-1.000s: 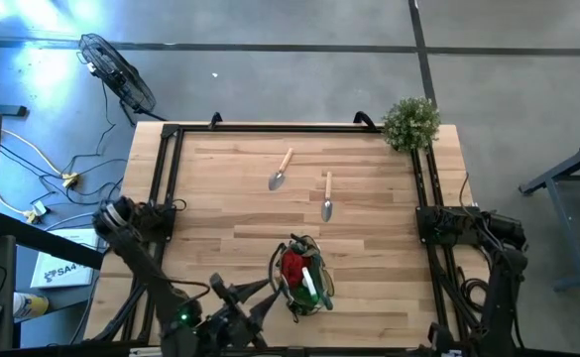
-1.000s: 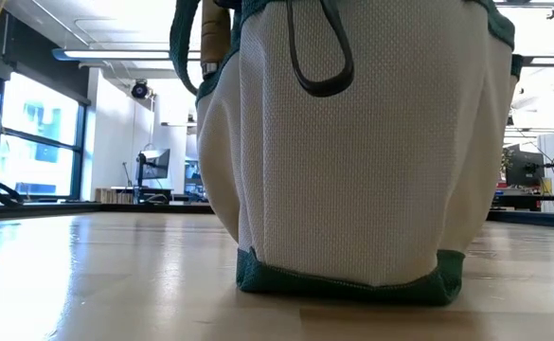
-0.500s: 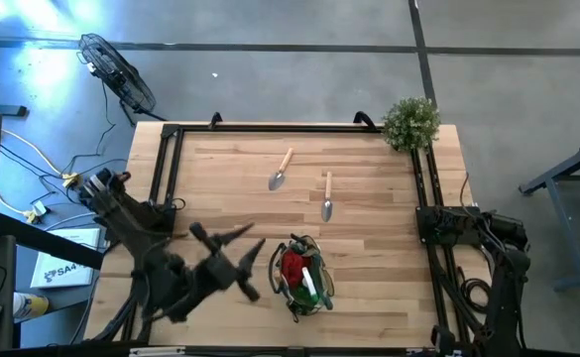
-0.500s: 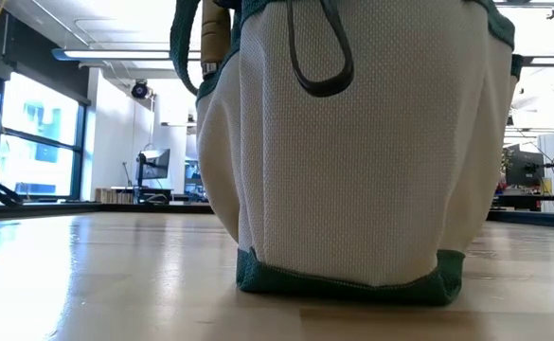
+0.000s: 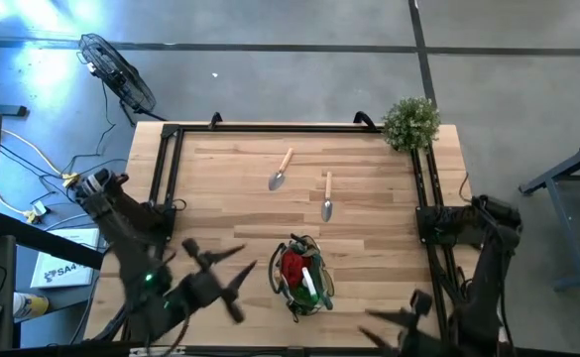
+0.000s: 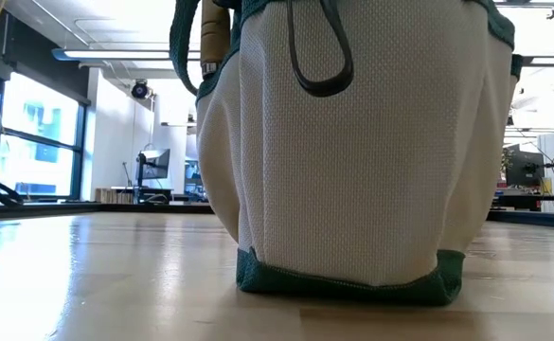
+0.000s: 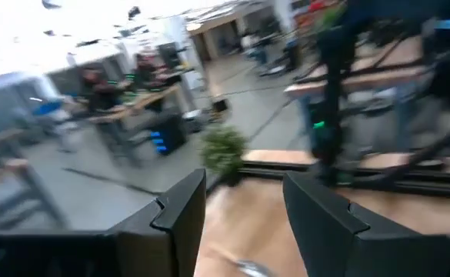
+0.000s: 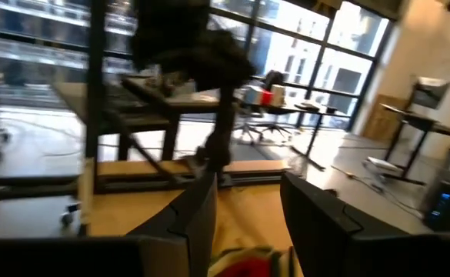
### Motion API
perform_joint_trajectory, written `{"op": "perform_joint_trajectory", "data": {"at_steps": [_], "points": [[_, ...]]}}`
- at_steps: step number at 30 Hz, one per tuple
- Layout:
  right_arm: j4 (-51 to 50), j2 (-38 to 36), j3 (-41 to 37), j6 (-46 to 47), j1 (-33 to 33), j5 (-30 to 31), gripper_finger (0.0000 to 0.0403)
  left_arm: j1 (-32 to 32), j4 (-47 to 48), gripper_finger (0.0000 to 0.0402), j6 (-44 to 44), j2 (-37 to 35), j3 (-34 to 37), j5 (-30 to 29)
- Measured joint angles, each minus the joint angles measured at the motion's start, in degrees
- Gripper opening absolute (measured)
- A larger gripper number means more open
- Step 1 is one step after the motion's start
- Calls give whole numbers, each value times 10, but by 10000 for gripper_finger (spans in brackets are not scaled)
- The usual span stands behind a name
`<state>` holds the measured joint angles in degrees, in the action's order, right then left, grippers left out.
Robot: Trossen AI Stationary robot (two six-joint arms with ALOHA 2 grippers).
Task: Pick & Place Garden tools in Gardening bag
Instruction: Put the right trowel into the gardening bag
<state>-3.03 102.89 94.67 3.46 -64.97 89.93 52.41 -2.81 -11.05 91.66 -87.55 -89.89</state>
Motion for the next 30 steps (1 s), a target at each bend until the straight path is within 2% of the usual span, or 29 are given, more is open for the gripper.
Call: {"op": "perform_joint_trajectory", "data": {"at_steps": [4, 9, 12, 15, 17, 22, 27, 30], "points": [[-45, -51, 0, 2, 44, 1, 137, 60, 135, 168, 197, 0, 0, 29], [-169, -110, 0, 51, 126, -12, 137, 101, 307, 168, 435, 0, 0, 158], [-272, -146, 0, 160, 200, -84, 137, 103, 386, 168, 549, 2, 0, 229], [-390, -169, 0, 302, 300, -221, 137, 102, 433, 168, 650, 6, 1, 275], [-468, -171, 0, 376, 373, -292, 137, 94, 430, 168, 693, 11, 7, 297], [-611, -164, 0, 505, 544, -366, 137, 91, 427, 168, 750, 37, 14, 337], [-582, -163, 0, 525, 703, -475, 137, 91, 411, 168, 786, 61, 14, 339], [-531, -154, 0, 516, 764, -559, 137, 86, 392, 168, 820, 63, 14, 335]]}}
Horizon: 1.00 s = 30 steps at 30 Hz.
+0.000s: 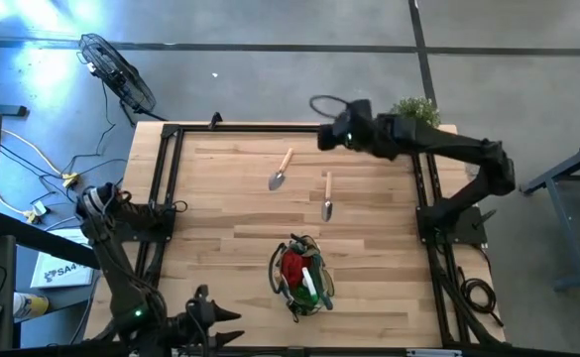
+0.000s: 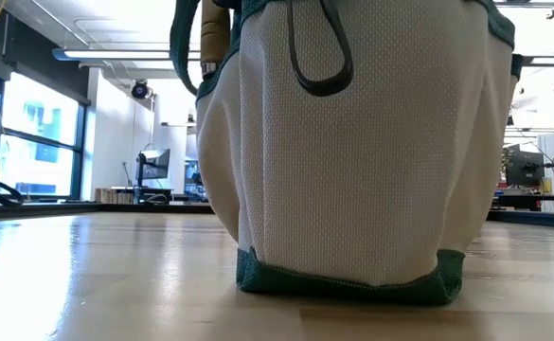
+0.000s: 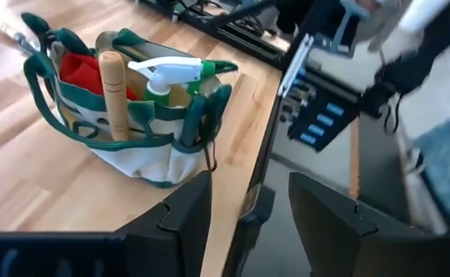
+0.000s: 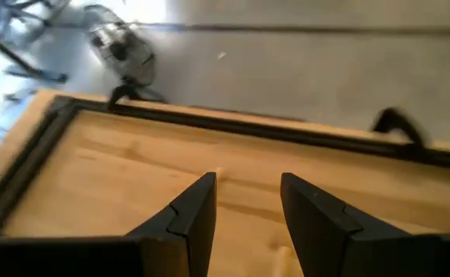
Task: Pick & Place Garden tools in Gardening bag
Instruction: Put the right trowel into the gardening bag
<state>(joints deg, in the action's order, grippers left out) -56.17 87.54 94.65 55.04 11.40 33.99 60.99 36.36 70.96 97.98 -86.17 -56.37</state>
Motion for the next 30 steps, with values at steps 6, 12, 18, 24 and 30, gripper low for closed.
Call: {"op": "perform_joint_trajectory", "data": {"at_steps": [6, 12, 18, 24, 30], "points": [[89, 71, 0, -26, 41, -113, 137, -8, -45, 168, 29, 5, 0, -14], [114, 162, 0, -111, 62, -216, 137, -22, -118, 168, 30, 24, 0, -5], [106, 152, 0, -105, 130, -275, 137, -24, -158, 168, 29, 54, 0, 62], [26, 134, 1, -86, 165, -330, 137, -25, -149, 168, 28, 78, 0, 83], [-62, 138, 0, -85, 158, -302, 137, -25, -160, 168, 29, 82, 0, 75]]}}
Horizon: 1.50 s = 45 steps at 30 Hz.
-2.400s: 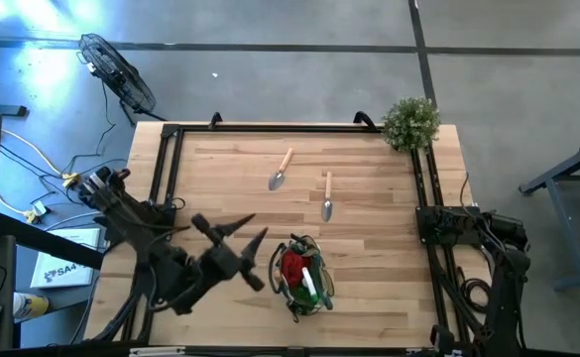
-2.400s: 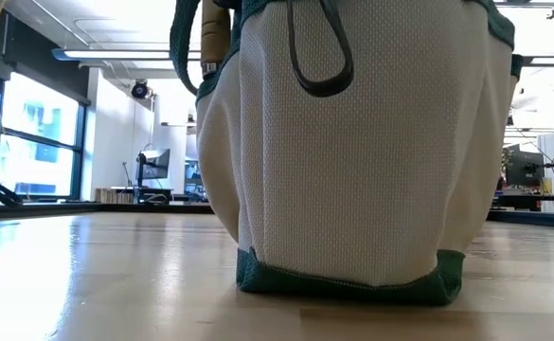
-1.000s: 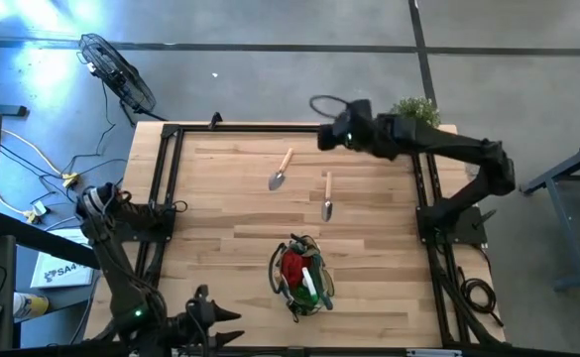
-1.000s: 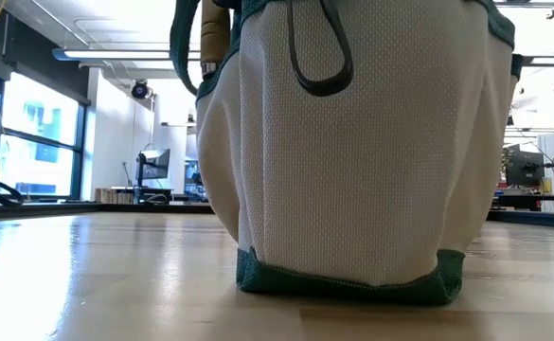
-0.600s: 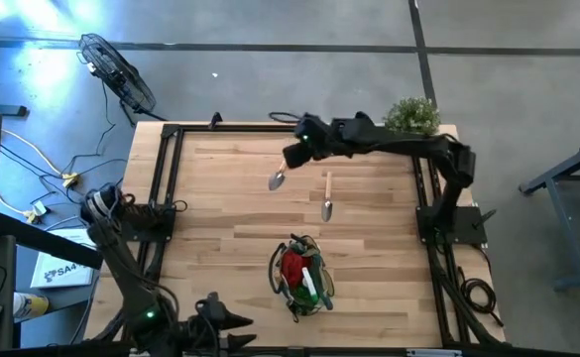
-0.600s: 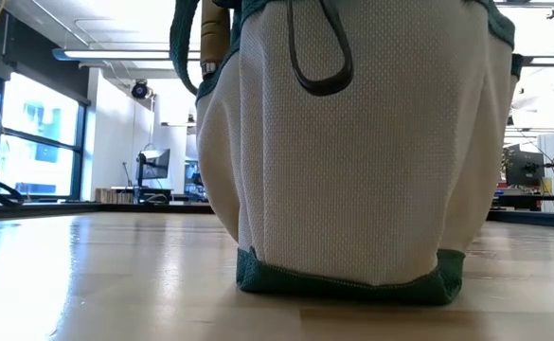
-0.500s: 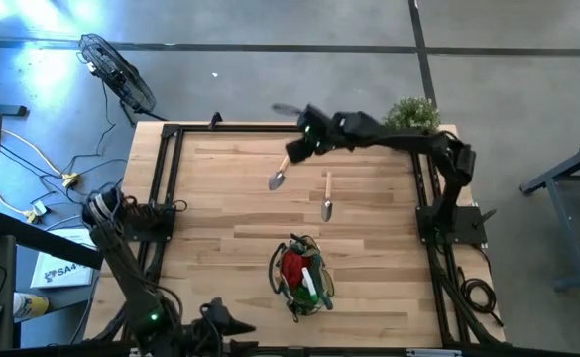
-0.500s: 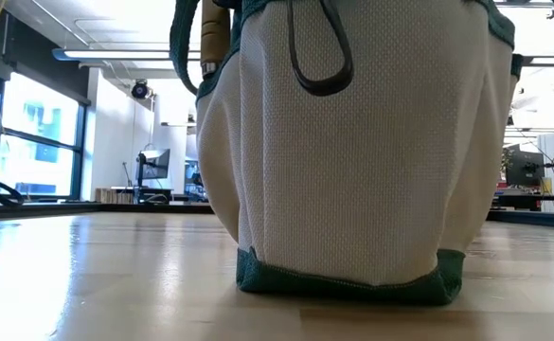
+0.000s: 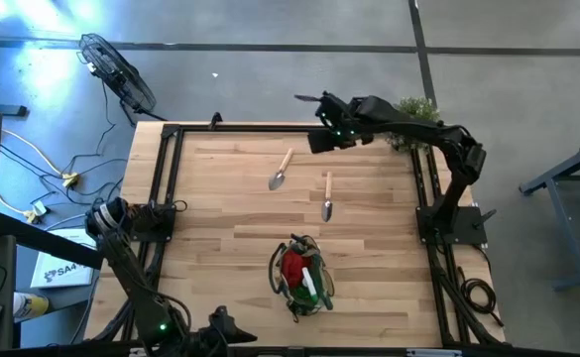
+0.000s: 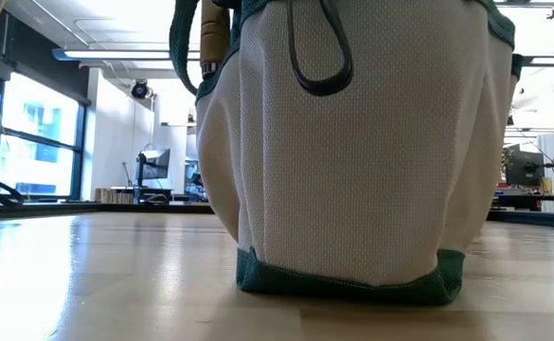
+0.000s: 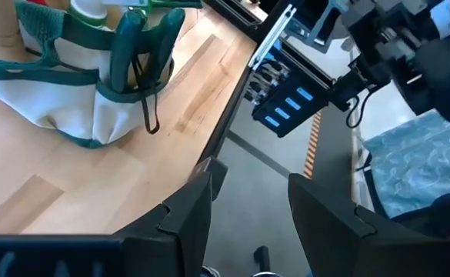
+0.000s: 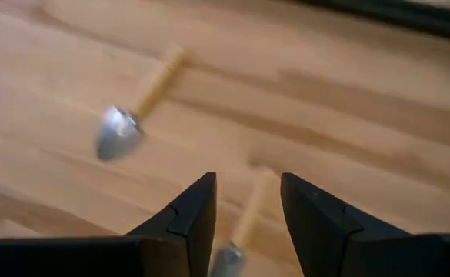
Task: Pick & Place Garden tools in Gardening bag
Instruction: Put the right trowel into the gardening bag
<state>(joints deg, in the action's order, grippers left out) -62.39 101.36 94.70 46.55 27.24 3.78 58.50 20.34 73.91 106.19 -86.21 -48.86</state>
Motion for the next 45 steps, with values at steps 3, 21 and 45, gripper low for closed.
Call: {"op": "perform_joint_trajectory", "data": {"at_steps": [3, 21, 45], "points": [[-56, 0, 0, 19, -12, 18, 137, 0, -19, 168, 0, 0, 0, 0], [41, 0, -145, 161, -124, 101, 137, 0, -67, 168, -63, 0, 0, 4], [28, -2, -146, 135, -57, -56, 137, 4, -67, 168, -132, 0, 0, 50]]}}
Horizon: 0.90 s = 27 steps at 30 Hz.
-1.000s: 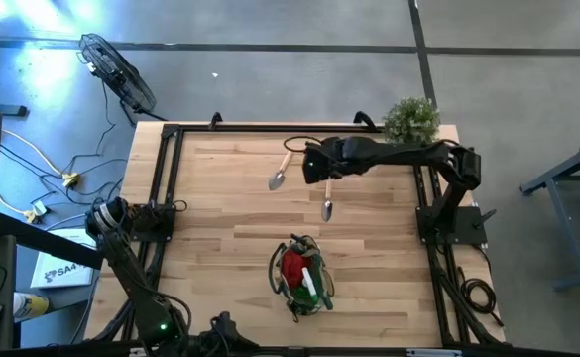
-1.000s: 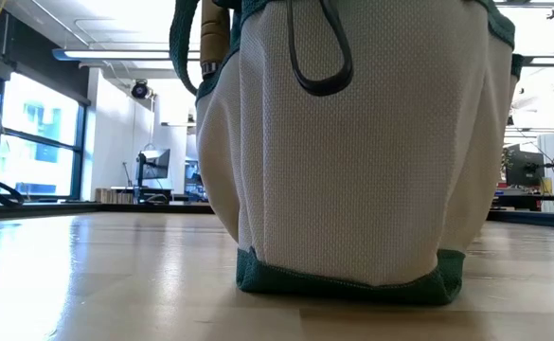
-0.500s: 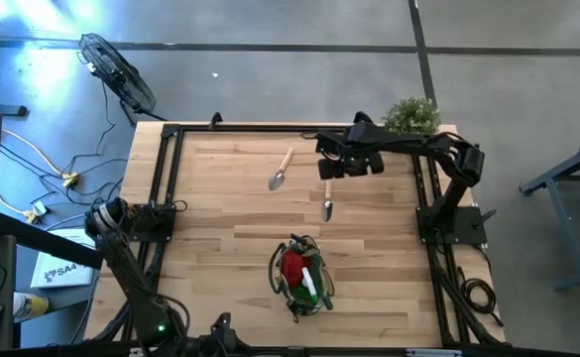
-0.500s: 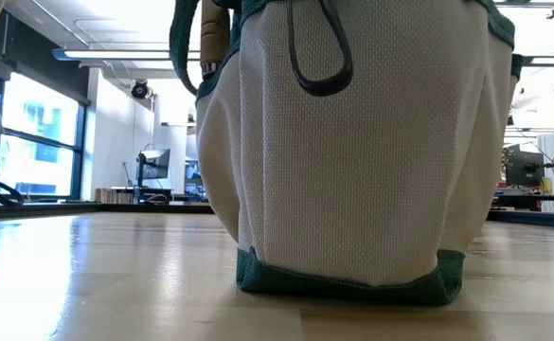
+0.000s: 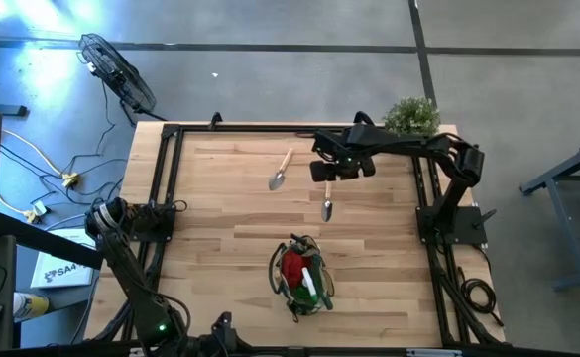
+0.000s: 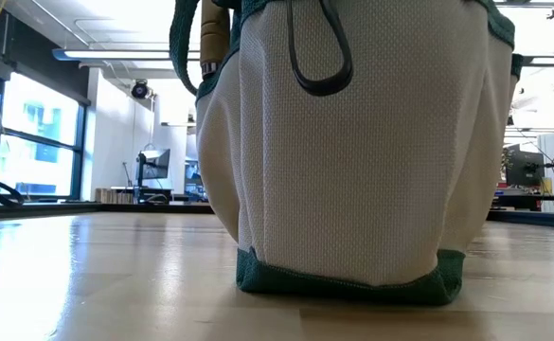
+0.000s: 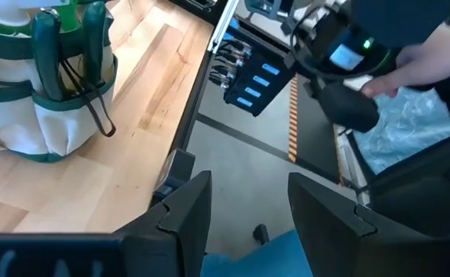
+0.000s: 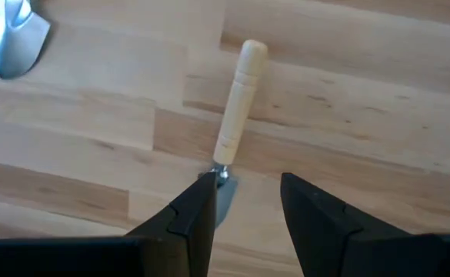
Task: Pick & Place Garden tools in Gardening bag
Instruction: Put the right trowel into the gardening bag
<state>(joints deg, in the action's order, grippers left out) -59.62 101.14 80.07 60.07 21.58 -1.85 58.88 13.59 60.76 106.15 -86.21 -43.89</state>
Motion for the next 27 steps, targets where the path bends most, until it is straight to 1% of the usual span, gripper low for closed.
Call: {"op": "perform_joint_trajectory", "data": {"at_steps": [4, 8, 11, 16, 19, 22, 27], "points": [[20, 0, -23, 1, -1, -1, 137, 0, -5, 168, 23, 0, 0, -2], [30, 0, -51, 1, -1, -26, 137, 0, -3, 168, 25, 0, 0, -2], [47, 0, -64, -7, 3, -39, 137, 0, 1, 168, 11, 0, 0, -2], [84, -2, -64, -52, 1, -41, 137, 0, 1, 168, -10, 0, 0, -7], [84, -5, -64, -102, -8, -18, 137, 0, 1, 168, -33, 0, 0, -17], [77, -15, -64, -173, -13, 13, 137, -4, 4, 168, -64, -5, 0, -46], [47, -50, -64, -298, -32, 91, 137, -20, 17, 168, -118, -53, 1, -62]]}}
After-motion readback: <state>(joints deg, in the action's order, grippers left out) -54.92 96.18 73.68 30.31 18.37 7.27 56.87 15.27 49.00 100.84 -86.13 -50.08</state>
